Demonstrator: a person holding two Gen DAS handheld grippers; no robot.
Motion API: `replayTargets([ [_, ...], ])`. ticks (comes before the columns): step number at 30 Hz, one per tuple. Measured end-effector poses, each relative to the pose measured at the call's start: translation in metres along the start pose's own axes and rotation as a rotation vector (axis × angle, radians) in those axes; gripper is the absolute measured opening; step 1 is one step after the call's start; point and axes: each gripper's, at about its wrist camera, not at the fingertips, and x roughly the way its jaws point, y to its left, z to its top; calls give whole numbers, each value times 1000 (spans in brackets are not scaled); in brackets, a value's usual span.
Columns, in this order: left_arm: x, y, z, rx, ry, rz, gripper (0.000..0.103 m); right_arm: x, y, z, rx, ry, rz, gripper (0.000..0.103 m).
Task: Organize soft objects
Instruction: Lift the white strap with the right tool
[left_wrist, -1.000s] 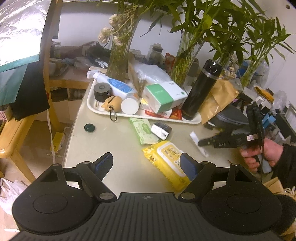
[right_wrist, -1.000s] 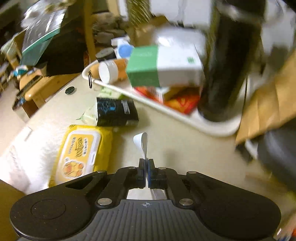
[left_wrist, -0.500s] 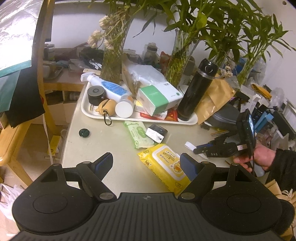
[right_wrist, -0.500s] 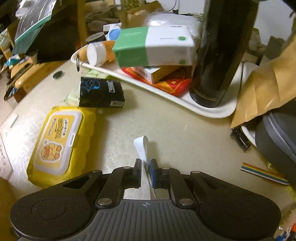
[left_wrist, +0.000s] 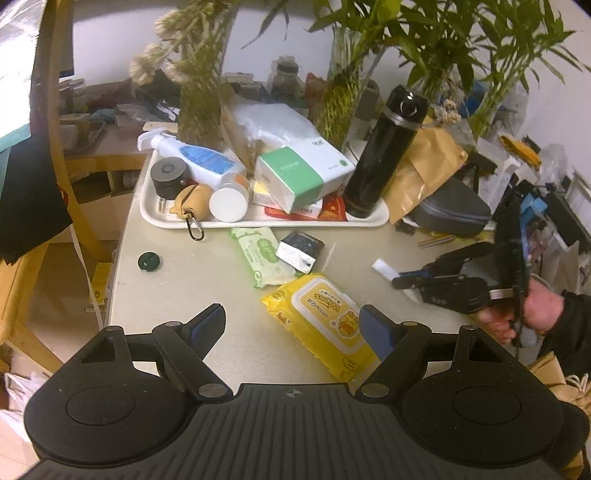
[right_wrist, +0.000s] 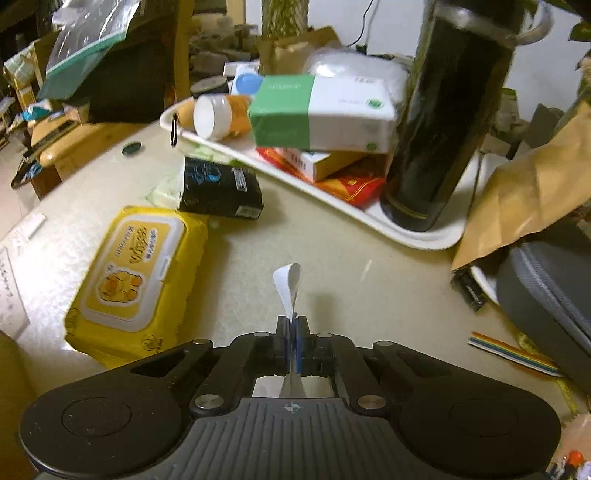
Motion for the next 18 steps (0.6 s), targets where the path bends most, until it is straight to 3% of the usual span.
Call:
replayTargets([
  [12,7,-36,39,6,49,50,79,-62,-8,-14,83,-61,-20,5],
  [18,27,-50,51,-71,134,97,80,-91,-11,-23,142,-98,-17,5],
])
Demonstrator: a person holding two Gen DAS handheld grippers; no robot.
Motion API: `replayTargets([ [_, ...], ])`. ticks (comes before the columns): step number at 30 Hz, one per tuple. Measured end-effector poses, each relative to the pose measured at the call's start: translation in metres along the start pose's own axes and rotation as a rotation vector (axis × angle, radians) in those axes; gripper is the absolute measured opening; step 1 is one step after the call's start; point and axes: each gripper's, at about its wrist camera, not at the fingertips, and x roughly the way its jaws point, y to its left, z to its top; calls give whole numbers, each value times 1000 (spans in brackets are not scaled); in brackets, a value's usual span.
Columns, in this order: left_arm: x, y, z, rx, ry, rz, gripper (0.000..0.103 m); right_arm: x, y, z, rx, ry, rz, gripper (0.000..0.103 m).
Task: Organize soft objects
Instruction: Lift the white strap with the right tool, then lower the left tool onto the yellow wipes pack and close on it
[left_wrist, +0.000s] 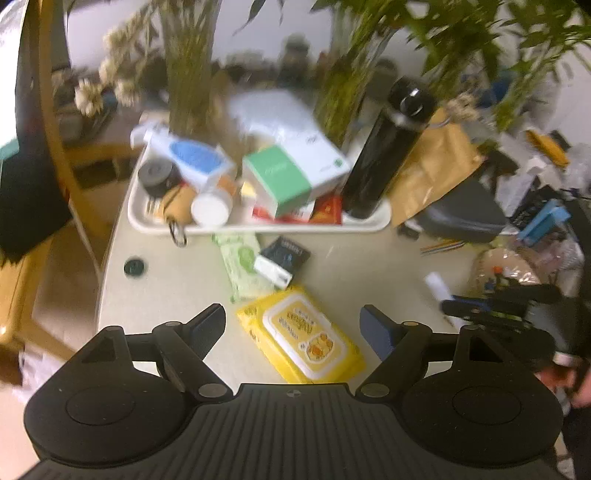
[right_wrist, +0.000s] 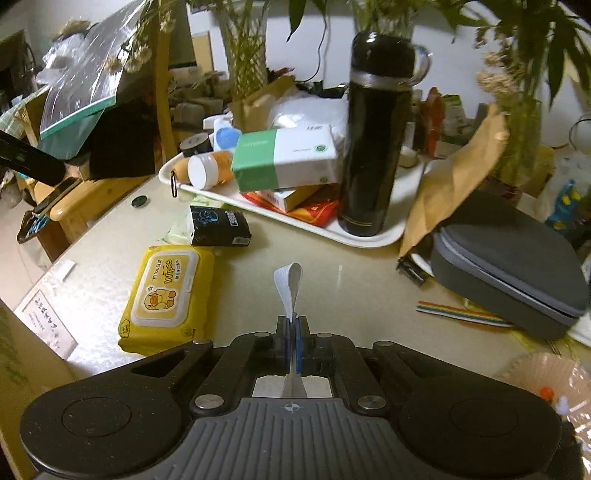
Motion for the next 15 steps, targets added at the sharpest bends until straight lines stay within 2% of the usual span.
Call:
replayTargets([
  [5,34,-10,7,-20,116,49,81,-25,-6,-8,32,-27,-10,5],
  [9,67,-9,9,-109,215,83,81,-48,-6,-16,31,-51,-3,5],
  [15,115,-16,11,-195,360,77,82,-77,-8,-22,31,-87,-4,5],
])
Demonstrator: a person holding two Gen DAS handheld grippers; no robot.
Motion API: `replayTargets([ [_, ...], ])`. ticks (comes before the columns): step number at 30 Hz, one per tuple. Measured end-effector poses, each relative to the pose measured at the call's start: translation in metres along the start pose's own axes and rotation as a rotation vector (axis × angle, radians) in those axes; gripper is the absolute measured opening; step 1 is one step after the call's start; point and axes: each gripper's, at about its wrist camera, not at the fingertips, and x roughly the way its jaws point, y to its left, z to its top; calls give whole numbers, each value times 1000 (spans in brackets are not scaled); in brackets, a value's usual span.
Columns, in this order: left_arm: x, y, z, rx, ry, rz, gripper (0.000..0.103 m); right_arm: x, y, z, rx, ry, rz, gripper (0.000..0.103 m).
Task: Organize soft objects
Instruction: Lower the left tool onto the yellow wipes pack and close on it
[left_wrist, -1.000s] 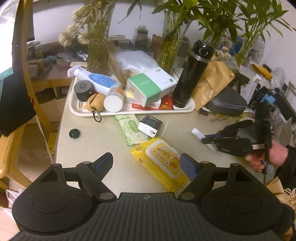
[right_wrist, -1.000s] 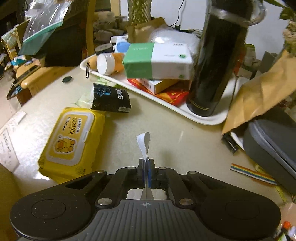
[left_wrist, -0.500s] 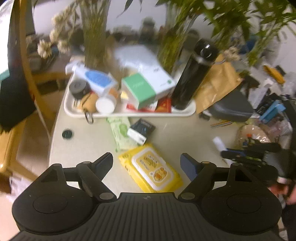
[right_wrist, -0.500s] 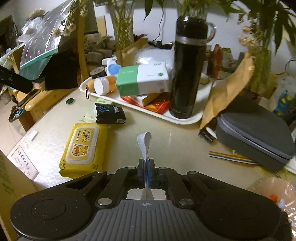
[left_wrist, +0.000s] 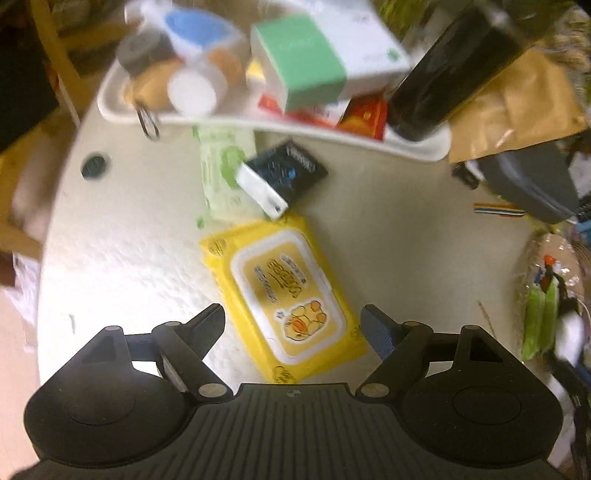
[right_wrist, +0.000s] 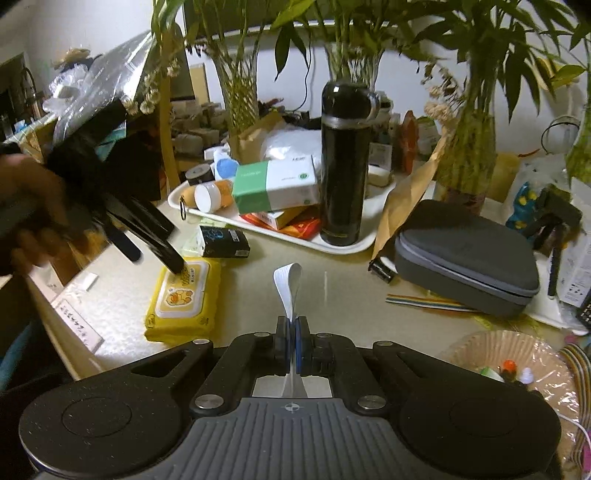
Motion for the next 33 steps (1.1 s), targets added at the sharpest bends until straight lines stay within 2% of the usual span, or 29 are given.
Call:
replayTargets([
  [3,18,-2,6,-54,44,9,87,-12,0,-1,-4,-20,-2,5],
  [9,51,0,12,-153,79,104,88,-25,1,-6,9,-42,21,5],
  [11,59,3,14,-185,85,106,91,-28,2,-7,3,-43,21,5],
  [19,82,8,15,-281,91,120,92,-32,1,-11,32,-52,26,5],
  [22,82,4,13,-273,84,141,83,-35,4,-13,31,-51,28,5],
  [24,78,1,11,-276,70,127,72,-36,5,-14,29,-51,27,5],
  [29,64,3,6,-286,79,61,65,-40,5,-15,36,-45,22,5],
  [33,52,3,-1,-255,78,18,65,-44,4,-15,39,-43,15,5],
])
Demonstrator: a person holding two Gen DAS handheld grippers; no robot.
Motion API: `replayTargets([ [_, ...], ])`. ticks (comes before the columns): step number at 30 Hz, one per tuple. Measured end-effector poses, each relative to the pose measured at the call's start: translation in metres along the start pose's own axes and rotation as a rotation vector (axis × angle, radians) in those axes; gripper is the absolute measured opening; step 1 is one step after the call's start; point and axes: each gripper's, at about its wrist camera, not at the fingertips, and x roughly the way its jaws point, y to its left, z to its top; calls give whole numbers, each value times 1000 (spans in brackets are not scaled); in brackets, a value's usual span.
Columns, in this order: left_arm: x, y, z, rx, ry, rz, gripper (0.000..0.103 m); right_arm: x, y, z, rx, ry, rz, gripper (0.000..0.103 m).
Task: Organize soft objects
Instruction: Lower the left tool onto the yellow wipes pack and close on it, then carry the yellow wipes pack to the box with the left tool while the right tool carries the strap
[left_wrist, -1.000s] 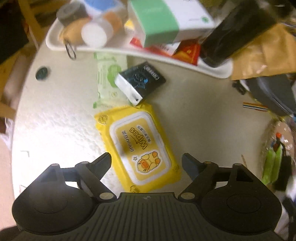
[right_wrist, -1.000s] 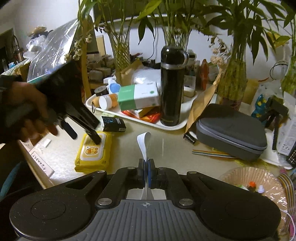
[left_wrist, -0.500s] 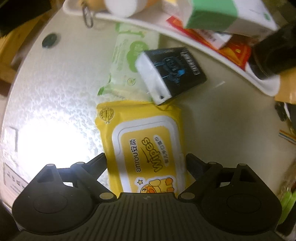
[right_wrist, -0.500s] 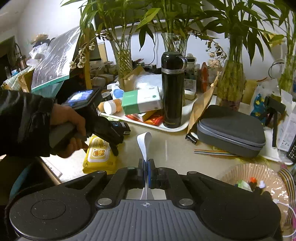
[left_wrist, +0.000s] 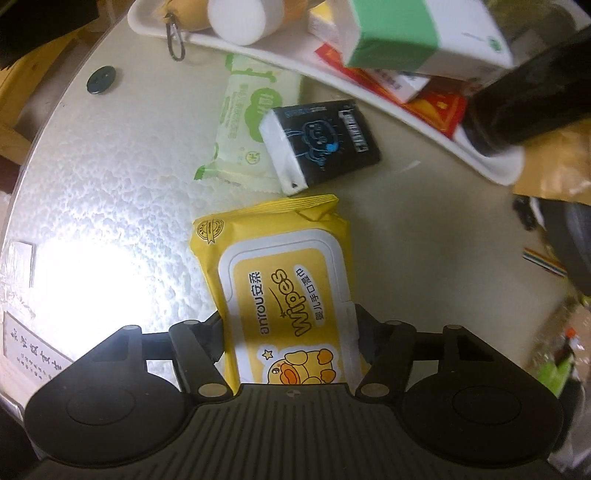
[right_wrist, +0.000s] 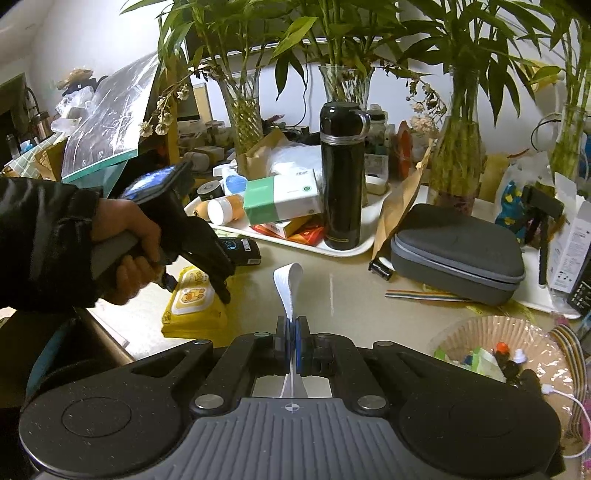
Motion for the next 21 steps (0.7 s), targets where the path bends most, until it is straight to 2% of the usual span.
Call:
replayTargets([
  [5,-30,2,-4,74,-44,-54,64,-6,3,3,7,8,-24,5],
  [9,-61,8,-5,124,-105,-137,64,-10,9,8,8,14,-42,5],
  [21,-135,19,-36,331,-299,-188,64,-30,30,31,72,26,-49,5],
])
